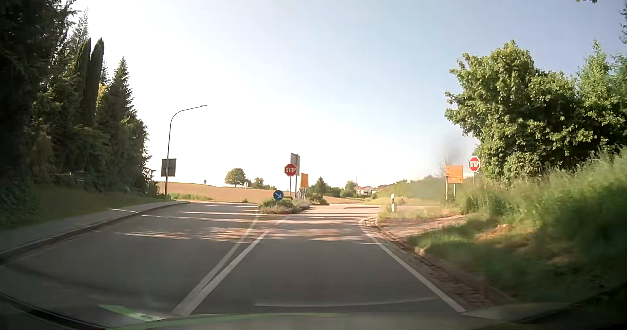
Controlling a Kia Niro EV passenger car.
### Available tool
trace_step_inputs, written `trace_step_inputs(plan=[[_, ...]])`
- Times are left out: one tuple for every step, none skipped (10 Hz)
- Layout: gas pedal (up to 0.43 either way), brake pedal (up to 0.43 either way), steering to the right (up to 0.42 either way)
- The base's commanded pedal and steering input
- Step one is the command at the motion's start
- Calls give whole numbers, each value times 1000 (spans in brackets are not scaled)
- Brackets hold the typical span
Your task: Follow the waypoints while adhering to traffic rules and regulations
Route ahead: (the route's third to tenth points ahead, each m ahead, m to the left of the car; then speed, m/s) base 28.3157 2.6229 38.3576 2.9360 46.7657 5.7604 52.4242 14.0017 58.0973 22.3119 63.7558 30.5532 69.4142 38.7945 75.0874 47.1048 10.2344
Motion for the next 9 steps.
trace_step_inputs(plan=[[0, 0, 12], [0, 0, 14], [0, 0, 15], [0, 0, 16], [0, 0, 18], [0, 0, 18], [0, 0, 18], [0, 0, 18], [0, 0, 19]])
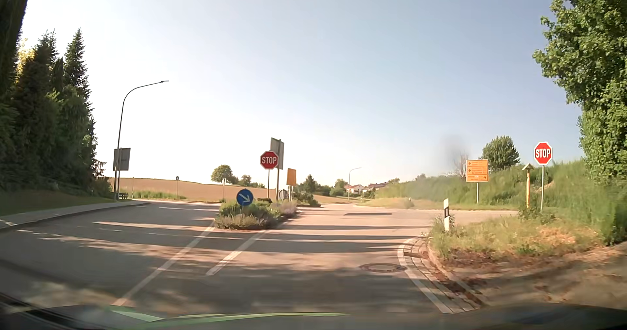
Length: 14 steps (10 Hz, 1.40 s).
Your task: Follow the waypoints while adhering to traffic rules and regulations
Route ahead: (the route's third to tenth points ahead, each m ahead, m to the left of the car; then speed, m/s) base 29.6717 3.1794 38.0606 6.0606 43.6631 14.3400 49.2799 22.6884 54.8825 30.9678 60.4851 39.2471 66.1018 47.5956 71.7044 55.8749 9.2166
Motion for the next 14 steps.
trace_step_inputs(plan=[[0, 6, 20], [0, 6, 21], [0, 12, 21], [0, 24, 21], [0, 37, 22], [0, 49, 23], [0, 67, 24], [0, 73, 25], [0, 91, 26], [0, 104, 28], [0, 110, 29], [0, 122, 31], [0, 146, 32], [0, 171, 36]])
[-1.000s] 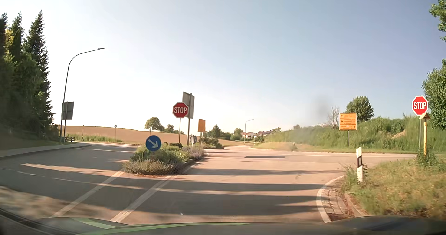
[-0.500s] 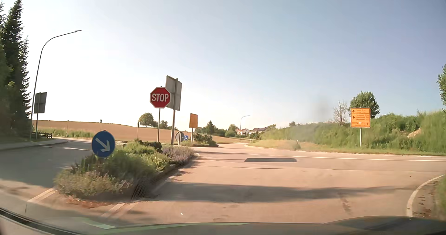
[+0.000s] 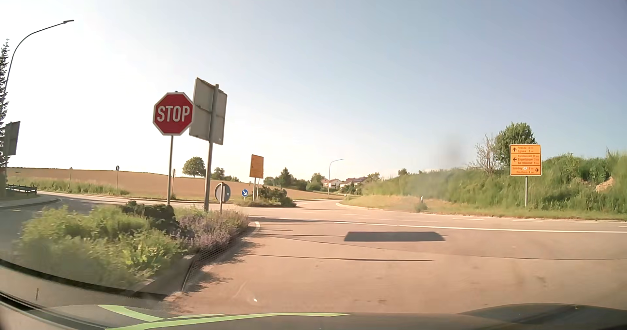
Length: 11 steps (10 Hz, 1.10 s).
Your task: Follow the waypoints while adhering to traffic rules and regulations
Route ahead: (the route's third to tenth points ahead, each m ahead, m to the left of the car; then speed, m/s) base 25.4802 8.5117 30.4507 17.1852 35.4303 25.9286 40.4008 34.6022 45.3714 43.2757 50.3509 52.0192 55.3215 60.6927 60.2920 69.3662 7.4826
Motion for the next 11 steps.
trace_step_inputs(plan=[[0, 183, 40], [0, 201, 44], [0, 213, 48], [0, 220, 52], [0, 226, 56], [0, 226, 57], [0, 232, 57], [0, 232, 57], [0, 238, 57], [0, 244, 57], [0, 250, 58]])
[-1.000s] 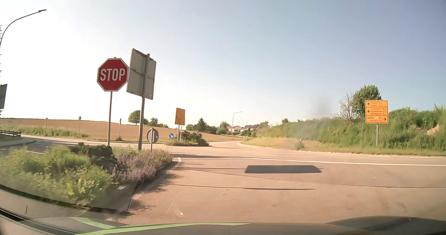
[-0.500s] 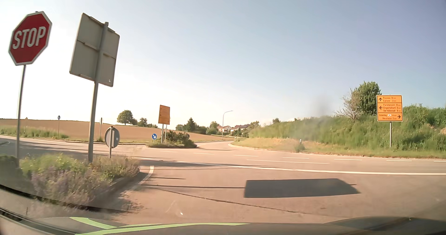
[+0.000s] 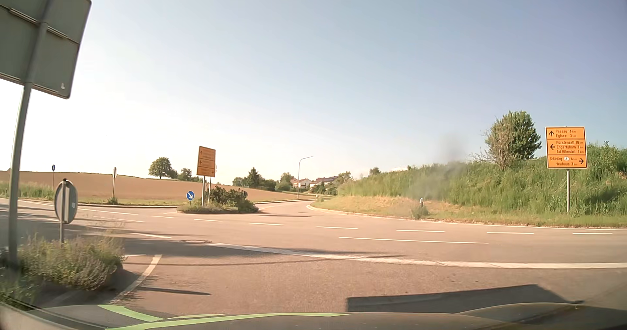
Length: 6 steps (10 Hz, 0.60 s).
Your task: Follow the waypoints while adhering to traffic rules and regulations
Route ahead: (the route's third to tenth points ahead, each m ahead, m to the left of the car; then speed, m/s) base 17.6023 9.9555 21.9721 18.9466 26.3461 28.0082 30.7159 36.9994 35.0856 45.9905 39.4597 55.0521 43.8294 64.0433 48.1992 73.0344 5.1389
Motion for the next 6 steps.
trace_step_inputs(plan=[[0, 262, 57], [0, 268, 58], [0, 274, 58], [0, 274, 58], [0, 274, 58], [0, 274, 58]])
